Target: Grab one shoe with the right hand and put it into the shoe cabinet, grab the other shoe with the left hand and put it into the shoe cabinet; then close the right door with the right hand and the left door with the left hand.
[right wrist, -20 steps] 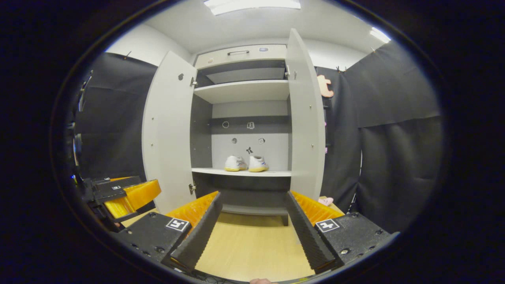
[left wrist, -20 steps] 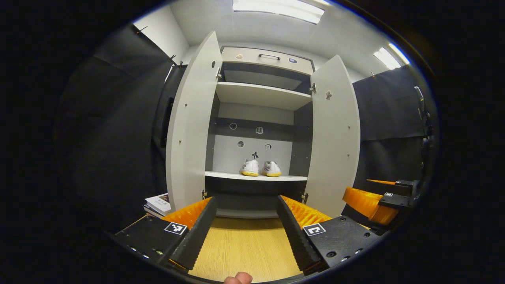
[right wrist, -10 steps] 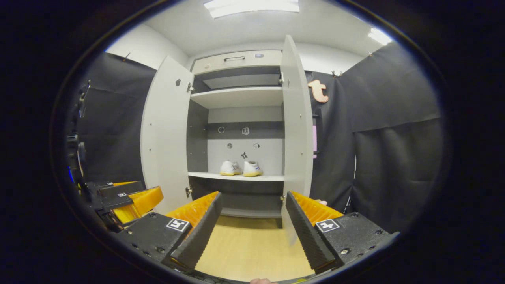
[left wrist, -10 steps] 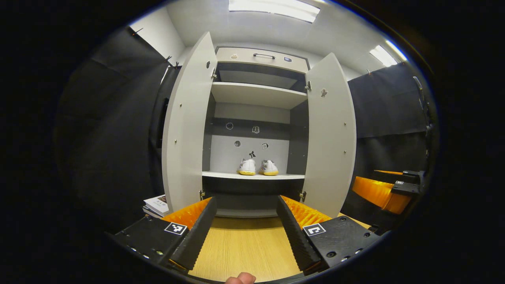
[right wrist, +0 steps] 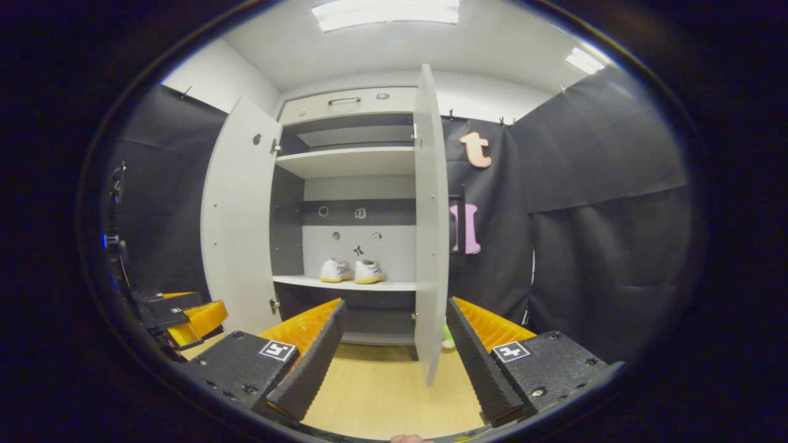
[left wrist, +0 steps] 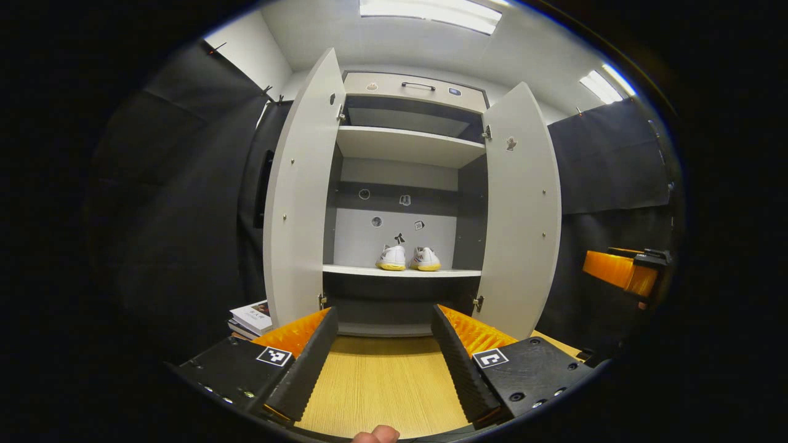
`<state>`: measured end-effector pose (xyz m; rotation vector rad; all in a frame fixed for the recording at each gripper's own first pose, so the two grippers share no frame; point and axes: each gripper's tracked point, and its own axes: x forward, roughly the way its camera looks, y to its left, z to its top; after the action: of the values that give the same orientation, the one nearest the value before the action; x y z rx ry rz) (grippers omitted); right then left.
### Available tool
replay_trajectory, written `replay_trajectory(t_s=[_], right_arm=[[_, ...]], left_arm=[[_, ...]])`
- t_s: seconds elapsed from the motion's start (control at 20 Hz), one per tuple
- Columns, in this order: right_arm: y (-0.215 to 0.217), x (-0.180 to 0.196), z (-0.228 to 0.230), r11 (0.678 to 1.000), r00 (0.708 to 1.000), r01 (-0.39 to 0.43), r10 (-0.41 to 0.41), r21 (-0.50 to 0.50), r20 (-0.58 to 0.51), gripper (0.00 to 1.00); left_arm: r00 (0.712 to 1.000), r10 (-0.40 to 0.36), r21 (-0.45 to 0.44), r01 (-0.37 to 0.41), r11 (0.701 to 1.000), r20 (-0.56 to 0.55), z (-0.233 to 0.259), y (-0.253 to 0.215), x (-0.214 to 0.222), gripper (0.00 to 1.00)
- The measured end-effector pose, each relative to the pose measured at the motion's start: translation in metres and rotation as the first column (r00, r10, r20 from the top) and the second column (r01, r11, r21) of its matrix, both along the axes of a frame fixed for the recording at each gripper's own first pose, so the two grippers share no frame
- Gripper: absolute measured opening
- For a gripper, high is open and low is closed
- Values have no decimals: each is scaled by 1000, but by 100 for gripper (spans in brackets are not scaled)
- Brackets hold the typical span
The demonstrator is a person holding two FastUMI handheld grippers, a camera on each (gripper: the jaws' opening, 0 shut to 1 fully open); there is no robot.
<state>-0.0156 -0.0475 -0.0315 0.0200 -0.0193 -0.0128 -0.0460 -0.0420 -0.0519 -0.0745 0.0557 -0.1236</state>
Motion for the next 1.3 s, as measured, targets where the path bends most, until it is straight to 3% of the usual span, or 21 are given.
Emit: replay_trajectory(t_s=[0.15, 0.3, 0.45, 0.7, 0.85, 0.9, 1.2, 1.3], right_arm=[[-48, 14, 10, 997, 997, 76, -76, -7, 12, 100], [-111, 52, 17, 983, 983, 185, -185, 4, 5, 100], [-143, 93, 13, 974, 974, 224, -224, 14, -19, 100], [-137, 142, -11, 975, 981, 186, -176, 123, -87, 100], [-121, 154, -16, 983, 986, 157, -150, 93, -73, 96], [-120, 154, -14, 984, 985, 164, -159, 70, -67, 100], [-113, 155, -11, 986, 986, 159, -156, 40, -64, 100], [-111, 157, -11, 985, 984, 170, -168, 33, -52, 92]], left_arm=[[1000, -1, -1, 1, 1000, -1, 2, 1, 0, 91], [1000, -7, -3, 7, 1000, -1, 2, 0, 0, 91], [1000, -8, 9, 8, 1000, -6, -1, 1, 0, 91], [1000, -1, 44, 2, 999, -19, -8, 2, 1, 91], [1000, 5, 47, -4, 999, -24, -11, 3, 5, 91], [1000, 5, 47, -4, 999, -30, -13, 3, 7, 91], [999, -12, 40, 14, 999, -48, -19, -3, 11, 91], [999, -20, 38, 21, 999, -46, -19, -7, 12, 91]])
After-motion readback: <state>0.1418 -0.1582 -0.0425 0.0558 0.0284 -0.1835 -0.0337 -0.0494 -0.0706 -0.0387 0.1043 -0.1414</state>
